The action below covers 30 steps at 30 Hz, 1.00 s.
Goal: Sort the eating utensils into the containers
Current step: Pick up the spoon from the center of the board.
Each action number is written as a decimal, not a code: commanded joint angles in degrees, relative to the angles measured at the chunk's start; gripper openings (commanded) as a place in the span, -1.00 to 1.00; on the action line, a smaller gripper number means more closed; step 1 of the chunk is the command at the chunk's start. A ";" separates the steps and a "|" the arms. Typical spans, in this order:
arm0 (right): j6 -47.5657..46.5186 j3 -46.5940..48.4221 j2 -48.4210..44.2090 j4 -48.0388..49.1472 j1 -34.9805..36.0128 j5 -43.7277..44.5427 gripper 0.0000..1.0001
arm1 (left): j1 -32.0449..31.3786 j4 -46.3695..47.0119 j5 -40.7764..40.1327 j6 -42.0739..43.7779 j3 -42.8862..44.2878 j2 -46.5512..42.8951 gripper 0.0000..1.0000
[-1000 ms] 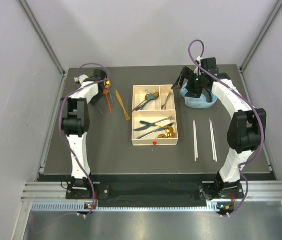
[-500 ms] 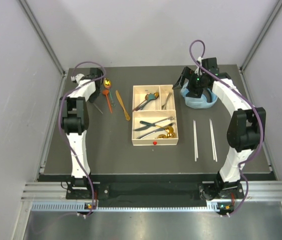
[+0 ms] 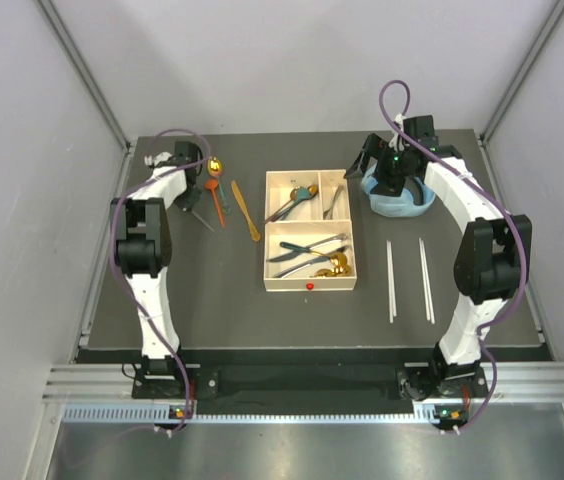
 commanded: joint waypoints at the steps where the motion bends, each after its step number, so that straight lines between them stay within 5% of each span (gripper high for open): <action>1: 0.99 0.68 -0.98 3.24 -0.42 -0.91 0.99 | -2.56 0.13 8.91 7.06 -8.09 -5.83 -1.00; 12: 1.43 -2.84 -1.95 4.91 -0.34 -1.88 0.98 | -9.86 8.65 9.45 19.89 -26.64 -27.45 -1.00; 19: 1.25 -2.31 -2.13 4.82 -0.25 -2.58 0.97 | -11.70 6.81 6.98 30.33 -17.97 -30.46 -1.00; 26: 1.25 -4.51 -3.36 4.56 -0.34 -2.41 0.97 | -15.39 8.91 19.28 39.75 -8.20 -27.04 -1.00; 30: 1.25 -6.18 -4.50 4.65 -0.34 -2.41 0.97 | -19.52 12.16 18.32 44.50 -3.11 -23.34 -1.00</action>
